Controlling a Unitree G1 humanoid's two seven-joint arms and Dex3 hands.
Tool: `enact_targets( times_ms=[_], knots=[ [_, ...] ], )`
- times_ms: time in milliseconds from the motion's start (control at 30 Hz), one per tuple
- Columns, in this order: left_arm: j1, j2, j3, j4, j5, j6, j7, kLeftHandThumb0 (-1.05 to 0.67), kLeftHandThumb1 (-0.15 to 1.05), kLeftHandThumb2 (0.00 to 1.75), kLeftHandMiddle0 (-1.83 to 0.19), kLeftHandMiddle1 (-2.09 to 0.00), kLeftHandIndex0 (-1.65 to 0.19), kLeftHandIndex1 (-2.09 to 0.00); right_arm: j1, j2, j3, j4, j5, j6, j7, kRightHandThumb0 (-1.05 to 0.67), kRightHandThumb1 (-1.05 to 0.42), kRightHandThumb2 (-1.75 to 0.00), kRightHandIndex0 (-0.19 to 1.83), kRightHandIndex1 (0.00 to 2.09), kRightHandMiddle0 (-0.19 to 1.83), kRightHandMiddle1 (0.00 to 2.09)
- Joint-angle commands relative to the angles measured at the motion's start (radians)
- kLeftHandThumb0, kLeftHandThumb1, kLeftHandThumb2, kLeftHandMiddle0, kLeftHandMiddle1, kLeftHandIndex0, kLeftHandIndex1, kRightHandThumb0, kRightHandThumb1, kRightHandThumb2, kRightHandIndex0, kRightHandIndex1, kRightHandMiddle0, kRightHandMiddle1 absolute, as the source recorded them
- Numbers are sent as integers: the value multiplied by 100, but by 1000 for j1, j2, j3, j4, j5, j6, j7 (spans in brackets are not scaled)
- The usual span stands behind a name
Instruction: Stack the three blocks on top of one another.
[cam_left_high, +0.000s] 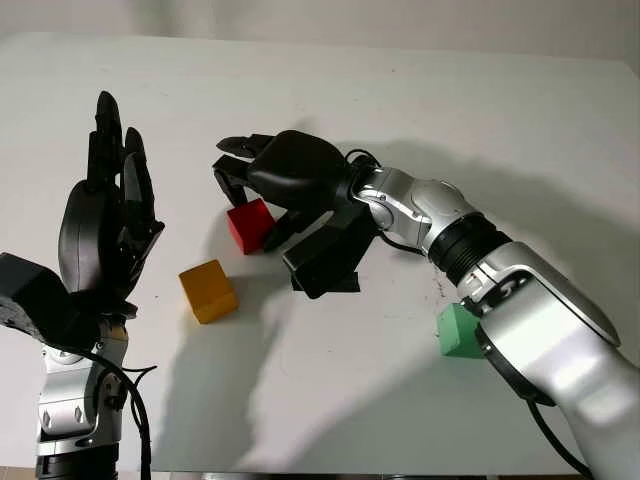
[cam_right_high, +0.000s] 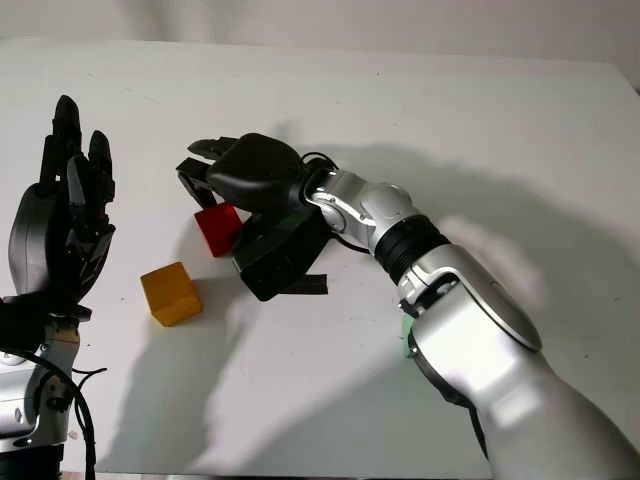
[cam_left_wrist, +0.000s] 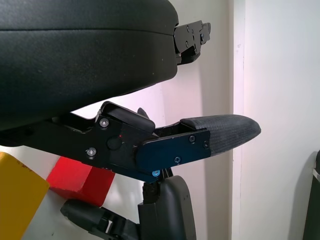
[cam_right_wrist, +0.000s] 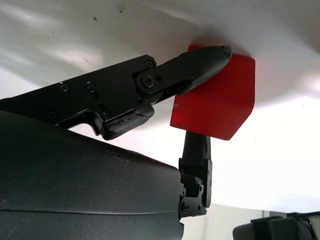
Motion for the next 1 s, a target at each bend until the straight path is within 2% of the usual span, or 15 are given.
enact_targets(
  times_ms=[0,133,200,300,400,567,700,800,967],
  knots=[
    [7,-2,0,7,7,-17,3,-73,105,61,19,0,19,0,7,3,1,-10,5,-2,8,-73,-101,-5,15,6,2,173],
    [10,-4,-3,4,9,-18,7,-73,105,60,19,0,19,0,21,8,-19,3,40,-19,10,-65,-98,-5,24,9,23,178],
    [12,-10,-6,0,6,-13,10,-74,105,59,19,0,19,0,27,8,-23,8,52,-29,-1,-59,-96,-5,29,9,33,164],
    [14,-16,-11,-2,10,-10,20,-75,105,58,19,0,19,0,33,3,-31,14,64,-53,-22,-48,-98,-6,35,9,38,147],
    [17,-21,-18,-6,11,-9,25,-75,105,57,19,0,19,0,36,-9,-56,23,98,-90,-20,-43,-103,-6,39,9,32,155],
    [23,-27,-23,-8,8,-9,27,-75,105,57,19,0,19,0,30,-61,-101,-6,156,-112,42,-43,-99,-5,34,5,34,145],
    [27,-31,-28,-6,11,-8,29,-75,105,59,19,0,19,0,61,-110,-177,-71,236,-113,79,-44,-94,-5,36,7,47,134],
    [26,-37,-32,-5,11,-7,32,-75,105,59,19,0,19,0,97,-141,-241,-139,322,-92,160,-44,-95,-6,39,7,46,145],
    [17,-56,-39,13,8,-21,37,-75,105,58,19,0,19,0,201,-185,-342,-325,457,14,306,-41,-95,-5,37,6,42,148]
  ],
)
